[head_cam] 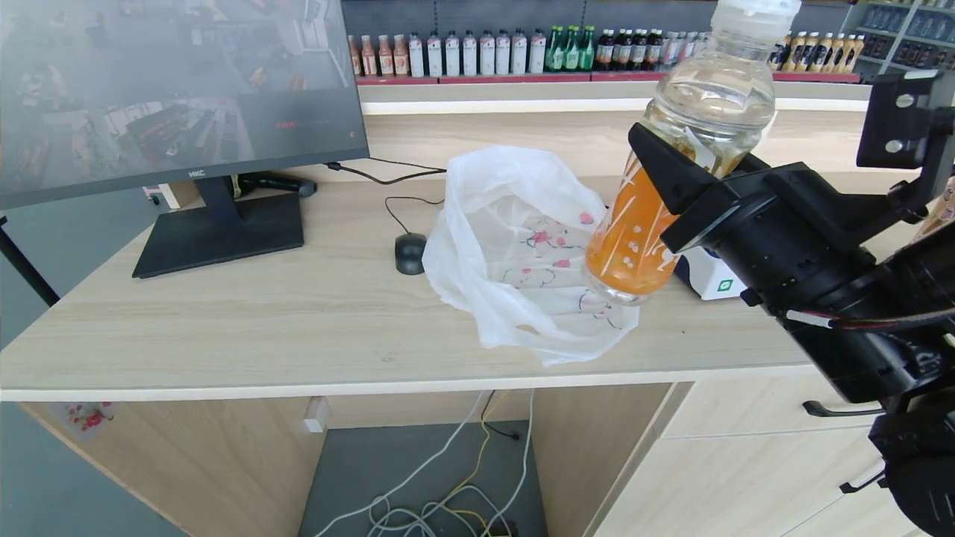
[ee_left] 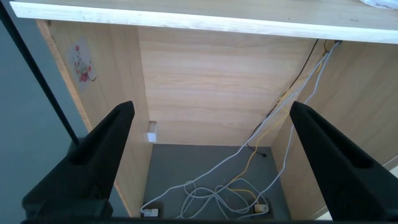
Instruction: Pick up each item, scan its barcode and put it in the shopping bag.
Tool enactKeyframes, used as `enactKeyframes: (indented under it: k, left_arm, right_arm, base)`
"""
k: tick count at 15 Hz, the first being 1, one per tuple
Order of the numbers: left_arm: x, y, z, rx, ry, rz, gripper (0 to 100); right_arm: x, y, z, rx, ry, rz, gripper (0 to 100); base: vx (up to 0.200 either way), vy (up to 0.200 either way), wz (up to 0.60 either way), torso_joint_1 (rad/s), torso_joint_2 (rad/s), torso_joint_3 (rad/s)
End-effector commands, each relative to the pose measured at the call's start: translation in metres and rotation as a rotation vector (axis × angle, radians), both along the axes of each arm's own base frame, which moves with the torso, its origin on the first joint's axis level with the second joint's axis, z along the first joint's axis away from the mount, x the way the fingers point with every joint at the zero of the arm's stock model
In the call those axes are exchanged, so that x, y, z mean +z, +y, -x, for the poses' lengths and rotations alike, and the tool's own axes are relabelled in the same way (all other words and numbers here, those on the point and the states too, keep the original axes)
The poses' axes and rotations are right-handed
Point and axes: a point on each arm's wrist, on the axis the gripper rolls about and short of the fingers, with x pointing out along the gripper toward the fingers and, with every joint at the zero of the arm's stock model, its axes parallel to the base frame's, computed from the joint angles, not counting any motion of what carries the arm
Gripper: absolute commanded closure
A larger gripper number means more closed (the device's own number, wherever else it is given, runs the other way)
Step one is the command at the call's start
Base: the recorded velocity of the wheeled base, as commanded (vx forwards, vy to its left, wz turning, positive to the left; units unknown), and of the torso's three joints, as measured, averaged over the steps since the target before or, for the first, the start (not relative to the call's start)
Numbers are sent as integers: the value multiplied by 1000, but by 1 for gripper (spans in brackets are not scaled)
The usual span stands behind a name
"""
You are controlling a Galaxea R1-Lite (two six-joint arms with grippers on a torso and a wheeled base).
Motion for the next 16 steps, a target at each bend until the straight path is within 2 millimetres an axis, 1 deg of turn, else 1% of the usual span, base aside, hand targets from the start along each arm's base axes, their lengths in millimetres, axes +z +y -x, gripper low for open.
enactKeyframes:
  k: [1, 3, 6, 7, 8, 10, 11, 12, 13, 14, 16]
  left_arm:
    - [0, 0, 0, 1, -2, 0, 0]
    - [0, 0, 0, 1, -2, 0, 0]
    - [0, 0, 0, 1, -2, 0, 0]
    - [0, 0, 0, 1, -2, 0, 0]
    - [0, 0, 0, 1, -2, 0, 0]
    - [0, 0, 0, 1, 0, 0, 0]
    - [0, 0, 0, 1, -2, 0, 0]
    - [0, 0, 0, 1, -2, 0, 0]
    - [0, 0, 0, 1, -2, 0, 0]
    - [0, 0, 0, 1, -2, 0, 0]
    - [0, 0, 0, 1, -2, 0, 0]
  right_arm:
    - [-2, 3, -3, 1, 5, 4, 100]
    - [-4, 9, -10, 3, 7, 8, 100]
    - [-10, 26, -33, 16, -9, 45, 100]
    - [-15, 38, -43, 27, -10, 54, 100]
    - [-17, 51, -48, 45, -12, 48, 100]
    - [-23, 67, -67, 47, -8, 48, 100]
    - [-34, 74, -76, 46, 10, 60, 100]
    - [-39, 79, -84, 46, 16, 64, 100]
    - [-40, 85, -95, 38, 18, 65, 100]
    - [-41, 85, -106, 23, 14, 62, 100]
    - [-37, 84, -116, 9, 18, 66, 100]
  base:
    - [0, 0, 0, 0, 0, 0]
    - [0, 0, 0, 0, 0, 0]
    - [0, 0, 0, 0, 0, 0]
    - [0, 0, 0, 0, 0, 0]
    - [0, 0, 0, 0, 0, 0]
    - [0, 0, 0, 0, 0, 0]
    - [0, 0, 0, 0, 0, 0]
    - [0, 0, 0, 0, 0, 0]
    - [0, 0, 0, 0, 0, 0]
    - [0, 0, 0, 0, 0, 0]
    - [0, 0, 0, 0, 0, 0]
